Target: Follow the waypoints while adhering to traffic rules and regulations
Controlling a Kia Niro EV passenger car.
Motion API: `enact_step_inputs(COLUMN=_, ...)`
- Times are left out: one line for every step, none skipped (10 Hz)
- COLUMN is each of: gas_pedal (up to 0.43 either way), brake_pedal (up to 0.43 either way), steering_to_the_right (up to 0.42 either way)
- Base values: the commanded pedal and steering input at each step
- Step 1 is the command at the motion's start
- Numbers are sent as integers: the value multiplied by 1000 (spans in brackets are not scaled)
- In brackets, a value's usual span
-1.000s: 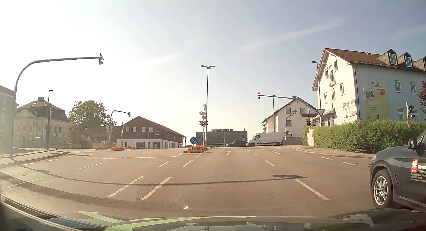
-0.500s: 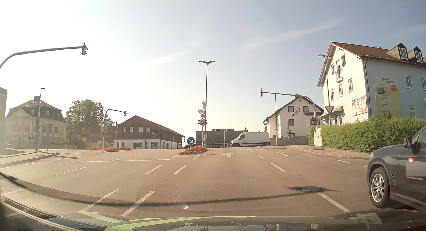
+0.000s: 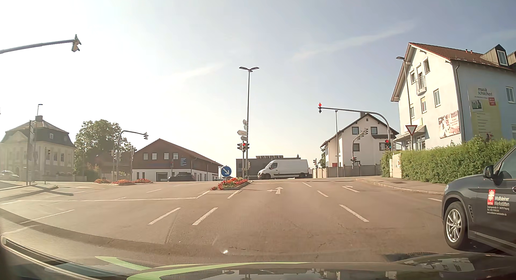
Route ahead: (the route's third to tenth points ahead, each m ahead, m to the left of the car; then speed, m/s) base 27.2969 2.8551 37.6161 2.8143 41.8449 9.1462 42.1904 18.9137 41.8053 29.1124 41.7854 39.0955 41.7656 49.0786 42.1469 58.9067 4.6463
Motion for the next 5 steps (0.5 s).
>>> enact_step_inputs(gas_pedal=197, brake_pedal=0, steering_to_the_right=1)
enact_step_inputs(gas_pedal=189, brake_pedal=0, steering_to_the_right=1)
enact_step_inputs(gas_pedal=189, brake_pedal=0, steering_to_the_right=0)
enact_step_inputs(gas_pedal=177, brake_pedal=0, steering_to_the_right=1)
enact_step_inputs(gas_pedal=169, brake_pedal=0, steering_to_the_right=1)
